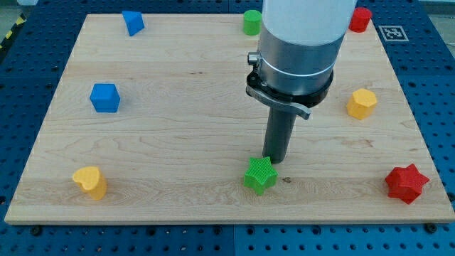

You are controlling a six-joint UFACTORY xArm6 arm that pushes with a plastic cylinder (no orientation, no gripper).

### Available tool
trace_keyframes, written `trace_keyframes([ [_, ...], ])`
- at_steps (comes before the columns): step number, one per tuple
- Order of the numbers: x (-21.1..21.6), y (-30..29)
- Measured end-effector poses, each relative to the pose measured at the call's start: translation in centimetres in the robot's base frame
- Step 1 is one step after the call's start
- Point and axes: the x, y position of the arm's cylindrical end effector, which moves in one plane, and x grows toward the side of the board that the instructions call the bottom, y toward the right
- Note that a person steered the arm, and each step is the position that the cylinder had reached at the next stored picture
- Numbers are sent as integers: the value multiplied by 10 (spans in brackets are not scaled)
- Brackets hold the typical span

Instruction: Move your arm to the center right of the board

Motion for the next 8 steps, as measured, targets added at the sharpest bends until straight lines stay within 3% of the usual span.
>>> trace_keyframes([
  [1,-5,0],
  [3,-75,0],
  [8,-94,0],
])
